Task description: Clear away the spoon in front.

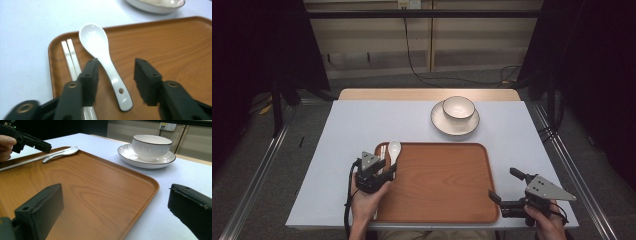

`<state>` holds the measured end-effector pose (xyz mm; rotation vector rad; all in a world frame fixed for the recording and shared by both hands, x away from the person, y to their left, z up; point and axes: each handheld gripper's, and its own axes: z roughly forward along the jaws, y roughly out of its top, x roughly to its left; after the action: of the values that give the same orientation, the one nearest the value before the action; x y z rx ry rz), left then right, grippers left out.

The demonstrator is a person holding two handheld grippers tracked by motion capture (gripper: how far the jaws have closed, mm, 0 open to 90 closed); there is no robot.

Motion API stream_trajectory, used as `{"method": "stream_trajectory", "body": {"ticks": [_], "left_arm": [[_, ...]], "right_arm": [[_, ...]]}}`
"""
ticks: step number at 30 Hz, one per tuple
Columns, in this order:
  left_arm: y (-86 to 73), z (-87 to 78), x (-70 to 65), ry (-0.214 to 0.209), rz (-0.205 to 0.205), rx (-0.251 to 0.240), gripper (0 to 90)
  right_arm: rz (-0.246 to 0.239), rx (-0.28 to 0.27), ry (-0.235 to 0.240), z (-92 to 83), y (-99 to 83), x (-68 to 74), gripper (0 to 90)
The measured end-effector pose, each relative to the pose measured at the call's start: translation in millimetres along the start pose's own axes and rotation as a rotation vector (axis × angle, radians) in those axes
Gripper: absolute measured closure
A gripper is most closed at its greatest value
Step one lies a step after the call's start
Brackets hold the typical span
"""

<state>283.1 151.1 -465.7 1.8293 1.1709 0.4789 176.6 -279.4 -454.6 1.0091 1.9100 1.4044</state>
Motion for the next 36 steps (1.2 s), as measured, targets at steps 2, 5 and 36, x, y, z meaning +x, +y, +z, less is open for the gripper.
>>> {"method": "stream_trajectory", "body": {"ticks": [2,5,36], "left_arm": [[1.0,0.6,0.4,-0.007,0.001,-0.02,50.7],[3.9,2.6,-0.5,-0.019,0.007,-0.036,45.7],[60.1,51.8,-35.5,-0.111,0.12,-0.067,14.0]], "right_arm": [[0.003,0.001,0.002,0.0,0.1,0.4,0.0],[0.003,0.001,0.002,0.0,0.1,0.4,0.0],[0.007,-0.006,0.0,-0.1,0.1,-0.1,0.0]]}}
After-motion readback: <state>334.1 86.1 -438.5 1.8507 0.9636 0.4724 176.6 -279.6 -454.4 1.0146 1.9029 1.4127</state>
